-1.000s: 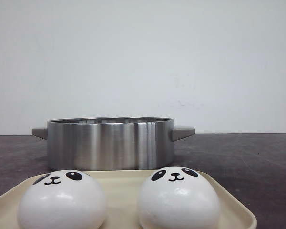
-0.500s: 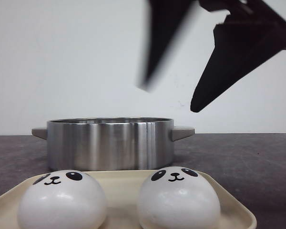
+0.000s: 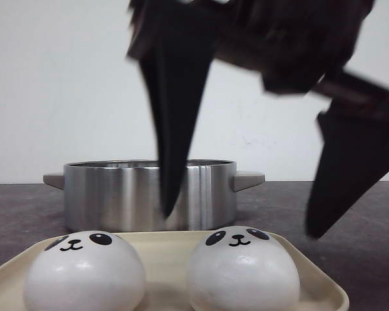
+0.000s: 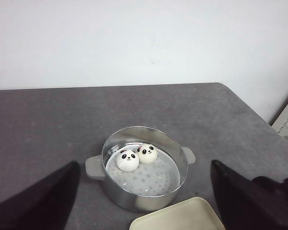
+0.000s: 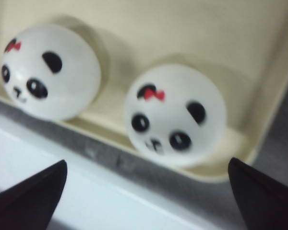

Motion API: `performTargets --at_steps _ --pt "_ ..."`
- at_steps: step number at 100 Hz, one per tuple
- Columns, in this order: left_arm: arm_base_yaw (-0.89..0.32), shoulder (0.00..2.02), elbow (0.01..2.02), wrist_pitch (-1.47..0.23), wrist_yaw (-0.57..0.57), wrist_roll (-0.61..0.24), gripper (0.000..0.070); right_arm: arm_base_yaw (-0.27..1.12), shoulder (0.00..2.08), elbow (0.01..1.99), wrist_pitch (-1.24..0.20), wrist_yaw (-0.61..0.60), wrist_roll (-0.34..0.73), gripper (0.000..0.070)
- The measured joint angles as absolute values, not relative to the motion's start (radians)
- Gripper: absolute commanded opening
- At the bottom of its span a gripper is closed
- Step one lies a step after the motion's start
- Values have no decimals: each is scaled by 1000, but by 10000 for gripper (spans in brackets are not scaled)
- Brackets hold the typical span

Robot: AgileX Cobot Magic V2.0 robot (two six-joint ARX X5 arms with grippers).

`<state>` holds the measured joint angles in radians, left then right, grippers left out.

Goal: Steam buns
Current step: 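Lower the right gripper onto the front panda bun nearest it and grasp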

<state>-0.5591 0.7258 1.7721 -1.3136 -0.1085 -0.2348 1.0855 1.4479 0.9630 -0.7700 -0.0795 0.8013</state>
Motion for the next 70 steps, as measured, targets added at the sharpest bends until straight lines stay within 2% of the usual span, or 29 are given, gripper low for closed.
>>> performTargets --at_steps 19,34,37,45,48,70 --pt "-559 726 1772 -1317 -109 -235 514 1084 1544 963 -723 -74 801 541" --pt "-559 726 1772 -1324 -107 -235 514 1085 1599 963 -740 -8 801 525" --pt "-559 726 1773 -1324 -107 -235 514 1085 1600 963 -739 6 801 492" --pt "-559 726 1773 -1324 -107 -235 514 1084 1600 963 -727 33 801 315" --pt "-559 726 1773 -1324 -107 -235 514 1085 1600 963 -721 39 801 282" --pt "-559 726 1772 -1318 -107 -235 514 1077 1600 963 -670 49 800 280"
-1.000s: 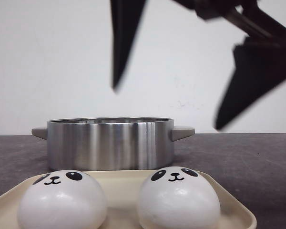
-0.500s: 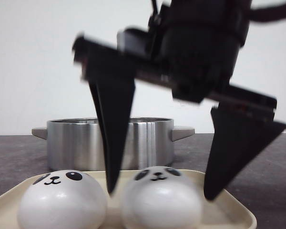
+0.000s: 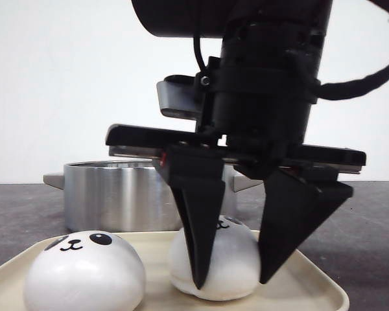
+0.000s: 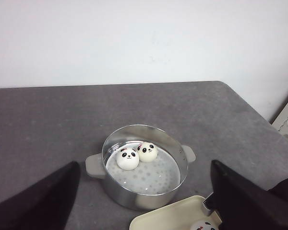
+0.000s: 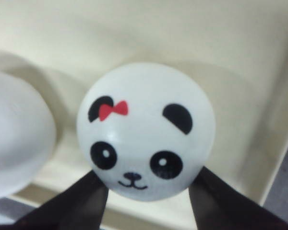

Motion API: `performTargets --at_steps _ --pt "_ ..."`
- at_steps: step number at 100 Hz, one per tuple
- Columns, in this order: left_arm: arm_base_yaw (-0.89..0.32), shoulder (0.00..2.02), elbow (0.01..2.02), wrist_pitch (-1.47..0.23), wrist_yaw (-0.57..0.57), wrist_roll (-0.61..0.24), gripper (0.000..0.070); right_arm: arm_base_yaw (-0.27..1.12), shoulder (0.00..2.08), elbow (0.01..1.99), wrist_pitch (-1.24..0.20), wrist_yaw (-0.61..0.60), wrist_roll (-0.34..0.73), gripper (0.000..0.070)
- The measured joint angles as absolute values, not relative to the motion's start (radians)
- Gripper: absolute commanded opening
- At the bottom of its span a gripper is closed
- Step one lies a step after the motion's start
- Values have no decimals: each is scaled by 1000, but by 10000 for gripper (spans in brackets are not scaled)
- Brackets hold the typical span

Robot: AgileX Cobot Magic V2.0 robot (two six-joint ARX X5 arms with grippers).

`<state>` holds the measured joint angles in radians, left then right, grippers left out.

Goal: Steam buns
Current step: 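Lower the right gripper onto the front panda bun nearest it and grasp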

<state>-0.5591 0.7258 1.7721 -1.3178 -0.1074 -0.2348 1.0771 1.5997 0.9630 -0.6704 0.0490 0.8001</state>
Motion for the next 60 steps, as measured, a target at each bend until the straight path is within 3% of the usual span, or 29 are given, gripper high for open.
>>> performTargets --at_steps 17,27,41,47,60 --pt "-559 726 1772 -1309 -107 -235 514 1076 1600 963 -630 52 787 277" --pt "-559 726 1772 -1302 -107 -235 514 1064 1600 963 -619 81 782 190" --pt "-559 726 1772 -1298 -107 -235 514 1040 1600 963 -619 107 781 190" --pt "-559 726 1772 -1298 -107 -235 514 1032 1600 963 -619 107 781 258" --pt "-559 726 1772 -1298 -107 -234 514 1026 1600 963 -611 81 770 512"
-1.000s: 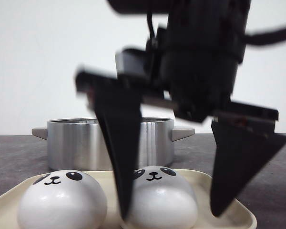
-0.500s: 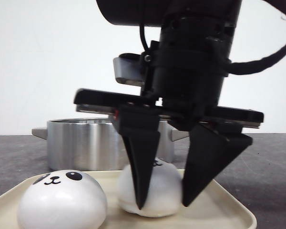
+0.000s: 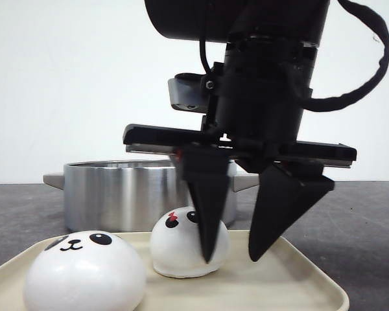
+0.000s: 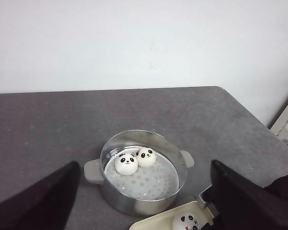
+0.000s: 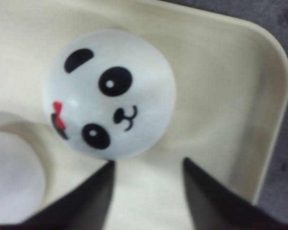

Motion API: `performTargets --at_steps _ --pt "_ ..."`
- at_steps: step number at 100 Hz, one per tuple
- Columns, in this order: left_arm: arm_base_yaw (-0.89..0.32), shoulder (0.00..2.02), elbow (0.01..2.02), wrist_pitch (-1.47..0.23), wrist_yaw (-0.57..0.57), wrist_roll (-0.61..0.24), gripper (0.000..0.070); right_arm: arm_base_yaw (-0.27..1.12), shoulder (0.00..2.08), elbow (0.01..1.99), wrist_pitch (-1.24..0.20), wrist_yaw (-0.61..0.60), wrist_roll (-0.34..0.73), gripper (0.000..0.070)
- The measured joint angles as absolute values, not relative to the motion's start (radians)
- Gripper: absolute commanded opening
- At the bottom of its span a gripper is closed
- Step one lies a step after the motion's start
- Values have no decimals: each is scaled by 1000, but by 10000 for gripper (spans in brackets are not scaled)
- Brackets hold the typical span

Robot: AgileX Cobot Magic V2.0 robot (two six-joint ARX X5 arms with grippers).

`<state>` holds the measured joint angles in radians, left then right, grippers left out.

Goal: Steam buns
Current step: 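Lower the right gripper onto the front panda bun nearest it and grasp, then lift the bun with the right gripper and carry it over the pot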

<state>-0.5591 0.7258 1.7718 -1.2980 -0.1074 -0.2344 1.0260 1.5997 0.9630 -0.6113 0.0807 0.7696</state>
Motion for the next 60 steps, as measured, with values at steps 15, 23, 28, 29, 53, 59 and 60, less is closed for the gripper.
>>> performTargets --at_steps 15,23,28,29,53,59,60 --pt "-559 726 1771 -1298 -107 -234 514 1034 1600 963 -562 45 762 552" --pt "-559 726 1771 -1298 -107 -234 514 1036 1600 963 -525 45 751 551" --pt "-559 726 1771 -1298 -107 -234 514 1032 1600 963 -504 47 741 551" --pt "-559 726 1771 -1298 -107 -234 514 1032 1600 963 -501 48 739 551" --pt "-559 726 1770 -1298 -107 -234 514 956 1601 963 -462 48 722 514" --pt "-559 726 1770 -1298 -107 -234 514 930 1605 963 -456 48 718 397" --pt "-559 726 1770 -1298 -107 -234 514 927 1607 963 -455 47 718 369"
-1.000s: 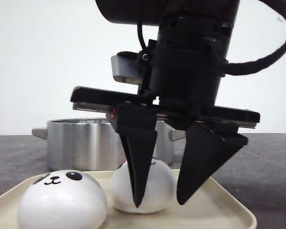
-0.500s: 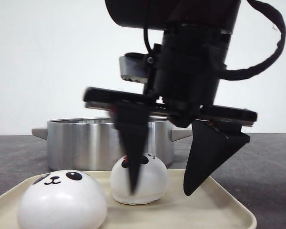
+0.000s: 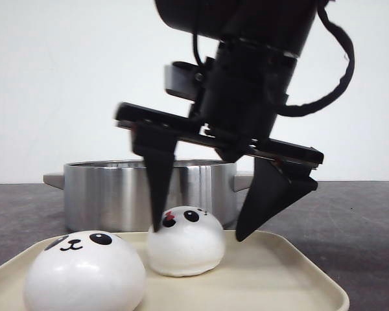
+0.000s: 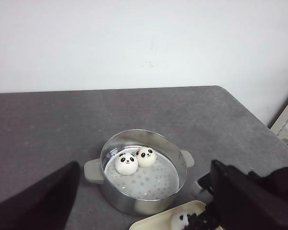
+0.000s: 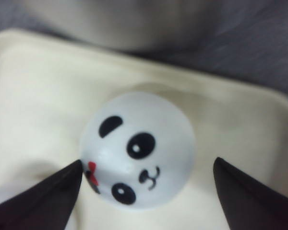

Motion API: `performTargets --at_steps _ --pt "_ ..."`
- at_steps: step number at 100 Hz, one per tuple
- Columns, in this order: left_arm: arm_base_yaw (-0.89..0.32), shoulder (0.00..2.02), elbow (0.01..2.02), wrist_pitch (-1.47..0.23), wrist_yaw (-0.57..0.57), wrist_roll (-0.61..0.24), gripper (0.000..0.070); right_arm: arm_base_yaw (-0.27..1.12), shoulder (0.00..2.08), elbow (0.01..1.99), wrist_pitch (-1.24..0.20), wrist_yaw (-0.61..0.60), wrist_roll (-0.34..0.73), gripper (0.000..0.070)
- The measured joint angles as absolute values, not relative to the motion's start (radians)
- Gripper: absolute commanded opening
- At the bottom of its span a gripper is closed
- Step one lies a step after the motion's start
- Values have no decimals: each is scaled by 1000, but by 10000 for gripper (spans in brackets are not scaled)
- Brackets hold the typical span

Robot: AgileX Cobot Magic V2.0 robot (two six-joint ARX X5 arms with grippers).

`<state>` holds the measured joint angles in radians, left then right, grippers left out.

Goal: Steam buns
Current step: 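Lift the bun with the right gripper and carry it over the pot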

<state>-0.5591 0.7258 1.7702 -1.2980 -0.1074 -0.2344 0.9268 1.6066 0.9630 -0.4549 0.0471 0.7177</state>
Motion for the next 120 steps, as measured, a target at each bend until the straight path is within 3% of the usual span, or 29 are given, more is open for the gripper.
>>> performTargets --at_steps 4,8,19,24,62,86,98,120 --pt "-559 726 1770 -1298 -107 -234 514 913 1613 963 -448 34 716 251" --pt "-559 726 1770 -1298 -107 -234 514 895 1619 963 -443 7 712 198" --pt "-559 726 1767 -1294 -109 -234 514 871 1630 966 -437 -80 695 171" --pt "-559 726 1764 -1285 -109 -234 514 871 1632 966 -437 -88 690 0" --pt "-559 726 1757 -1268 -109 -234 514 906 1557 981 -469 -110 656 6" --pt "-559 726 1756 -1254 -109 -234 514 1020 1348 1271 -447 -40 575 5" --pt "-559 726 1756 -1240 -109 -234 514 936 1393 1427 -493 7 525 4" --pt "-559 729 1756 -1239 -109 -234 514 773 1650 1649 -728 -27 477 4"
